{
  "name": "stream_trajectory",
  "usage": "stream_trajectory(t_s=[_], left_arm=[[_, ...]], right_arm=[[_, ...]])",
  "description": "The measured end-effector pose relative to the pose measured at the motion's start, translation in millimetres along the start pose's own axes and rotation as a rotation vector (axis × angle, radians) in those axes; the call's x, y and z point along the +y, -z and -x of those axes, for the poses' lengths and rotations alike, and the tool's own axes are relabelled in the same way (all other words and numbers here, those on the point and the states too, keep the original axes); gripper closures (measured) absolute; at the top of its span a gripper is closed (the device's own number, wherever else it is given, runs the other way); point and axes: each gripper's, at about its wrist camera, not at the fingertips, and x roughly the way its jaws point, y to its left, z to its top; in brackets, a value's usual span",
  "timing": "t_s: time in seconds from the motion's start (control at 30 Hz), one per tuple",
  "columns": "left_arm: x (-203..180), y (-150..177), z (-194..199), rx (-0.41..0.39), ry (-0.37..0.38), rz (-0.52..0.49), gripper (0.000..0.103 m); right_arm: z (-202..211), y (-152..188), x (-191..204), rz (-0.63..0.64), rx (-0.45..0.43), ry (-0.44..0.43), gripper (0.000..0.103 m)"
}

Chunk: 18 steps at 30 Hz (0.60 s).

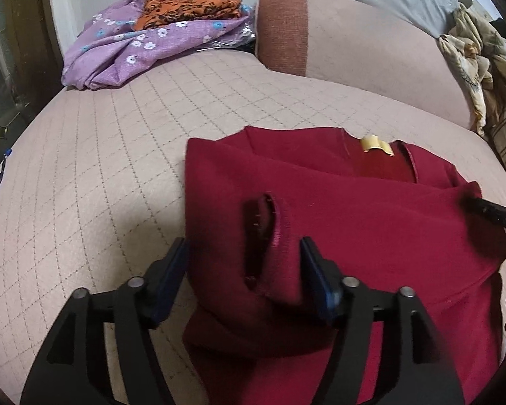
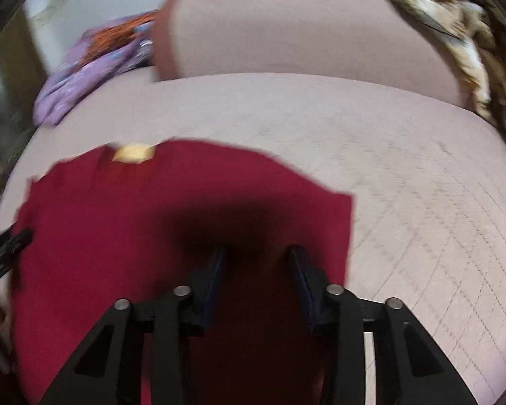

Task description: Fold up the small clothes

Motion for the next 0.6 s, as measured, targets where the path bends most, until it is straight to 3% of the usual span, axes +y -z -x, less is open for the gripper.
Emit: stream_trajectory(t_s=[0.13, 0.17, 0.4, 0.6], left_arm=[[5.6, 1.7, -2.8, 0.010, 0.023, 0.035, 0.031], [5.8, 1.5, -2.5, 0.010, 0.024, 0.037, 0.031], [4.5, 2.4, -1.0, 0.007, 0.022, 0.040, 0.031], [5.0, 4.6, -1.1, 0.005, 0.026, 0.041, 0.031]], right_arm=[[6.3, -4.2, -4.6, -0.028, 0.004, 0.004, 0.067], [11.2, -3.0, -3.1, -0.020, 0.010, 0.010, 0.063], [63.3, 31.3, 1.6, 0.019, 0.004, -0.026, 0.061], [40.7, 60.2, 8.9, 0.125, 0.041, 0.128, 0.061]])
